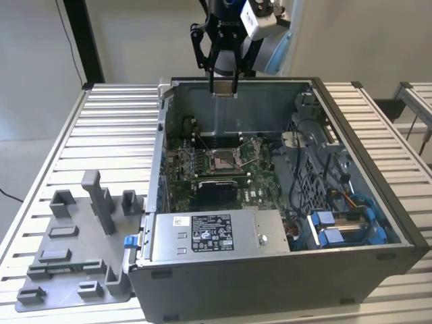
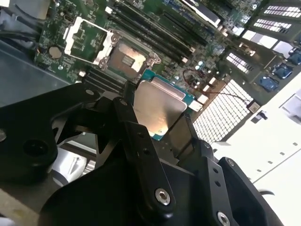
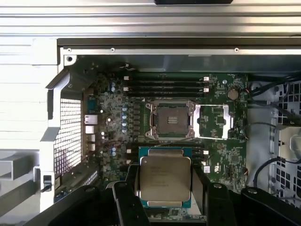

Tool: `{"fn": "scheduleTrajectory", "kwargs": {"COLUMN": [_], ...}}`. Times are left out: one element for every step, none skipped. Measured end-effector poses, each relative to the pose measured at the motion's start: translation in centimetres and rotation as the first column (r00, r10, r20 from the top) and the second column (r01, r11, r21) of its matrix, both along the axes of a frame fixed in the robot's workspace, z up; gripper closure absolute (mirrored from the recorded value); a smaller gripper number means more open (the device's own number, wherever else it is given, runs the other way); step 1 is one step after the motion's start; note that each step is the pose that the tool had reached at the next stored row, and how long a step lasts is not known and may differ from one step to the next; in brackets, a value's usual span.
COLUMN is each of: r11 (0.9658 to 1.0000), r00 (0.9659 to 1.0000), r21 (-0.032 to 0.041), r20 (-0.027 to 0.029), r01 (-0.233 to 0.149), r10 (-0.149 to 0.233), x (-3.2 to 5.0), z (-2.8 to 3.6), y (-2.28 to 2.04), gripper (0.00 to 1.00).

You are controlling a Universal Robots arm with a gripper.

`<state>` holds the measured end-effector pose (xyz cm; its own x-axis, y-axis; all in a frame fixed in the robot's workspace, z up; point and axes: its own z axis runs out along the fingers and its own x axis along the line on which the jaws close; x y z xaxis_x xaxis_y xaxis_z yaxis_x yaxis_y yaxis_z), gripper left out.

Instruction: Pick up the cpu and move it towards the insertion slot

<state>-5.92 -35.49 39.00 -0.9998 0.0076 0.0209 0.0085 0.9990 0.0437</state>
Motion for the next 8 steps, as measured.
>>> {"fn": "scheduleTrajectory", "kwargs": {"r11": [1.0000, 1.0000, 1.0000, 1.0000, 1.0000, 1.0000, 1.0000, 1.0000], "r00": [1.0000, 1.0000, 1.0000, 1.0000, 1.0000, 1.0000, 1.0000, 1.0000], "r21": [0.0000, 0.0001, 0.0001, 0.0000, 0.0001, 0.0001, 0.0001, 0.0001], "r20": [-0.0001, -0.0001, -0.0002, -0.0001, -0.0001, -0.0001, -0.0001, -0.0001], "r01": [0.000, 0.000, 0.000, 0.001, 0.001, 0.001, 0.001, 0.002], "r10": [0.000, 0.000, 0.000, -0.001, -0.001, -0.001, -0.001, -0.002], "x": [0.15, 0.31, 0.48, 0.66, 0.85, 1.01, 1.14, 1.26], "z": [-0.14, -0.27, -0.38, -0.48, -0.59, -0.70, -0.80, -0.90], "y": [0.16, 0.29, 0.42, 0.52, 0.64, 0.80, 1.00, 1.18], "gripper": [1.00, 1.00, 1.00, 1.00, 1.00, 1.00, 1.00, 1.00]}}
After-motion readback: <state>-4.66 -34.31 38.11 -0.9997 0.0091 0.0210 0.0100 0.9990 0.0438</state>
